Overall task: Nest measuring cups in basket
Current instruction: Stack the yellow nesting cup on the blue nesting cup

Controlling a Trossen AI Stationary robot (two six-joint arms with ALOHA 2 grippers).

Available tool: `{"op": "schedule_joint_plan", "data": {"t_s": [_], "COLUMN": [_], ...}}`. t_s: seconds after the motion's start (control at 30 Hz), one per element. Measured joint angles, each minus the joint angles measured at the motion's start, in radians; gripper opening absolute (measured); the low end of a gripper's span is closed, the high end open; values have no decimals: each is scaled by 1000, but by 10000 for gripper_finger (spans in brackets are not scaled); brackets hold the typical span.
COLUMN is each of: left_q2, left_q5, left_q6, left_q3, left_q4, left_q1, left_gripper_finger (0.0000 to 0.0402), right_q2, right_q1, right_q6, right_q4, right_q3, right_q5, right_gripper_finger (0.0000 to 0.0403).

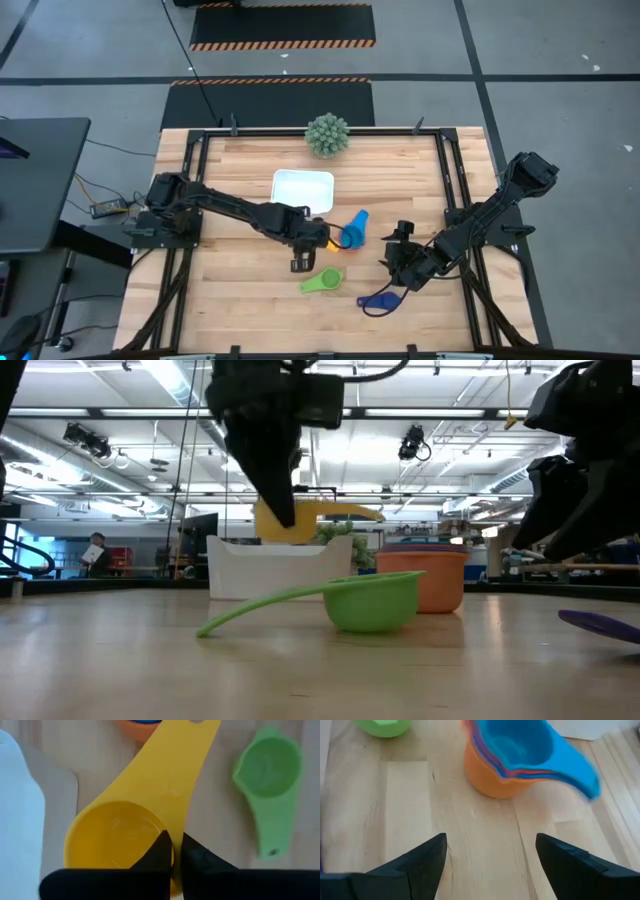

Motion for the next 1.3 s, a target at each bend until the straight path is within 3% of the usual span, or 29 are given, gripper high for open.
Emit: {"op": "schedule_joint_plan", "data": {"t_s": [0.17,0.37,0.53,0.63,0.8,1.1,1.17,1.3], "left_q2": [0,0,0,0,0,0,0,0], "left_q5": [-5,-156,-203,-213,-225,-226,-230,-232], "left_q6": [-106,-172,-190,-196,-210,-215,-215,-214], "left_q3": [40,41,41,41,41,41,41,41], "left_q4": [-8,49,61,73,76,72,72,72], "left_q1": [-24,-64,-94,-109,-122,-127,-127,-127], "left_gripper_finger": [17,17,17,17,17,16,16,16], "right_q2": [2,59,141,189,255,324,323,257], "right_q1": [-15,-62,-110,-140,-173,-213,-220,-219], "right_q6": [5,10,-6,-45,-106,-235,-260,-265], "right_q4": [46,114,135,223,445,779,796,653], "right_q3": [0,0,0,0,0,0,0,0], "right_q5": [5,-28,-25,-41,-152,-178,-205,-263], "right_gripper_finger": [311,310,310,310,310,310,310,310]}}
